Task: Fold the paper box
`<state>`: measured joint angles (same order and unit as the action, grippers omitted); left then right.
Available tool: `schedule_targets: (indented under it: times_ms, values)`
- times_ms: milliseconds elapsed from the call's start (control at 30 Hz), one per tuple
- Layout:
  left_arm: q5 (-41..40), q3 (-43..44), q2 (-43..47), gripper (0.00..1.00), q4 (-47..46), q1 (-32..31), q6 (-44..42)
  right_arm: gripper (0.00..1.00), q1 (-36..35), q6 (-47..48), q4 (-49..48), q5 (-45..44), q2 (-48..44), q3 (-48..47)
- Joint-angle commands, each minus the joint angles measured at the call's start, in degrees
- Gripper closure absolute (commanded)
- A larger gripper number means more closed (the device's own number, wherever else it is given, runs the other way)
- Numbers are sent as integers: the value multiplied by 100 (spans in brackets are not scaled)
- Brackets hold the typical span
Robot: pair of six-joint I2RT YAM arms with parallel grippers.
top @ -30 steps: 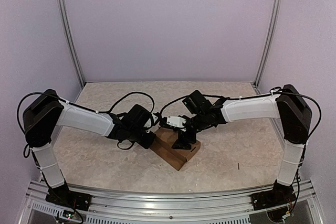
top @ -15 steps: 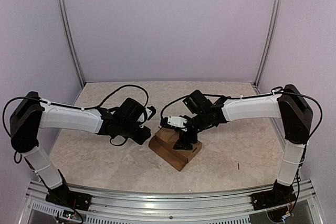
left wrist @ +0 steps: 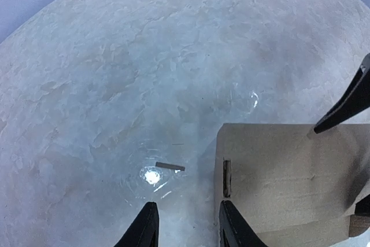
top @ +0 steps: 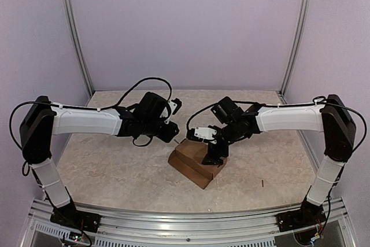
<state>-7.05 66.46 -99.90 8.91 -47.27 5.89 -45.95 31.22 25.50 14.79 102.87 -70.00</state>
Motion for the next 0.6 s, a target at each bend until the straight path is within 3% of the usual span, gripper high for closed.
schedule_targets:
  times_ms: [0, 100, 267, 567]
  values:
    - [155, 327, -387, 64, -124, -4, -57, 2, 62, 139, 168, -122, -539, 426]
    - [52, 77, -244, 65, -382, -183, -126, 2, 111, 243, 157, -177, -812, 671]
    - [45, -433, 257, 65, -816, -993, -351, 3, 421, 457, -173, -374, -1317, 1251]
    - [-40, -348, -107, 74, -1018, -2088, 455, 7, 1042, 4, -280, 546, -672, 897]
